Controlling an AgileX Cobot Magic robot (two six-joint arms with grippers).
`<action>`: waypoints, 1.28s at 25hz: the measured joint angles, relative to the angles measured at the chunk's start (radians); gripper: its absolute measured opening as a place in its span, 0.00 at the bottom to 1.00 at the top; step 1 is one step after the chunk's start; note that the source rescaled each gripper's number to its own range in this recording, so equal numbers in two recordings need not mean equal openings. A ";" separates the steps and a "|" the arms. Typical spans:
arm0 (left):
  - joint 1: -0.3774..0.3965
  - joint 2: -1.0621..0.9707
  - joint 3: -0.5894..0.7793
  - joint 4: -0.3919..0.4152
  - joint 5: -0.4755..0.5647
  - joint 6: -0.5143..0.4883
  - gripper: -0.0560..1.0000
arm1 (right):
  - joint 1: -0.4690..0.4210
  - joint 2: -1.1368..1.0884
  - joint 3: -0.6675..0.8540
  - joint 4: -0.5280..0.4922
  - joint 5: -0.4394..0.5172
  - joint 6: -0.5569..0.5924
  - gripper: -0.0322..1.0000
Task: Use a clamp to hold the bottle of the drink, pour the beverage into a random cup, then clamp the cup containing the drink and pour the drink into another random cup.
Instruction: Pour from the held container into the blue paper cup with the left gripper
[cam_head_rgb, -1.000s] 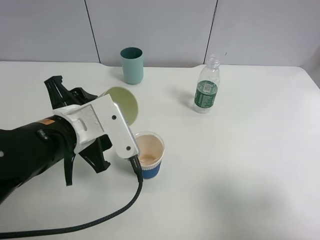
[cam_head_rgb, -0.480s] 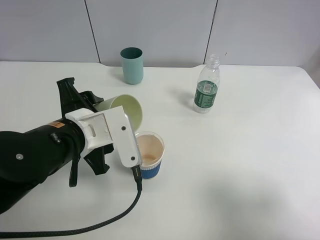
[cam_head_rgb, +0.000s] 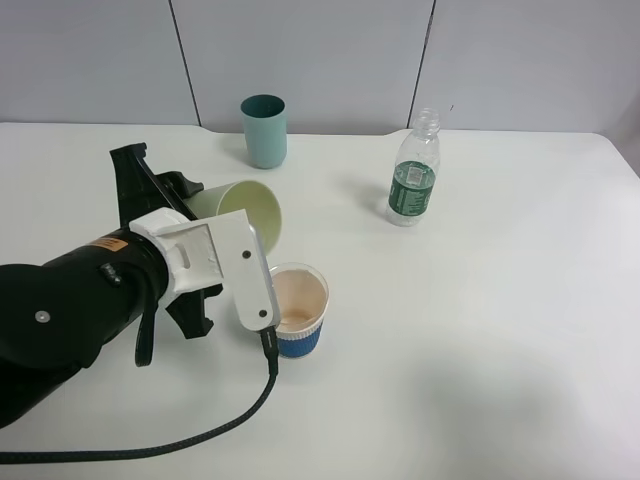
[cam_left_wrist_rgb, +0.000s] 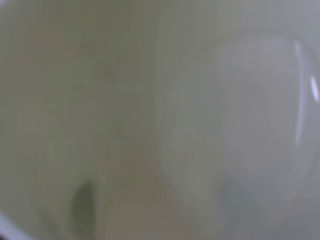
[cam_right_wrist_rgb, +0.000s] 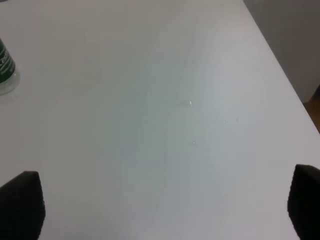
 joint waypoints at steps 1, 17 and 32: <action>0.000 0.000 0.000 0.008 -0.001 0.002 0.05 | 0.000 0.000 0.000 0.000 0.000 0.000 0.97; 0.000 0.000 0.000 0.083 -0.031 0.031 0.05 | 0.000 0.000 0.000 0.000 0.000 0.000 0.97; 0.000 0.000 0.000 0.083 -0.082 0.072 0.05 | 0.000 0.000 0.000 0.000 0.000 0.000 0.97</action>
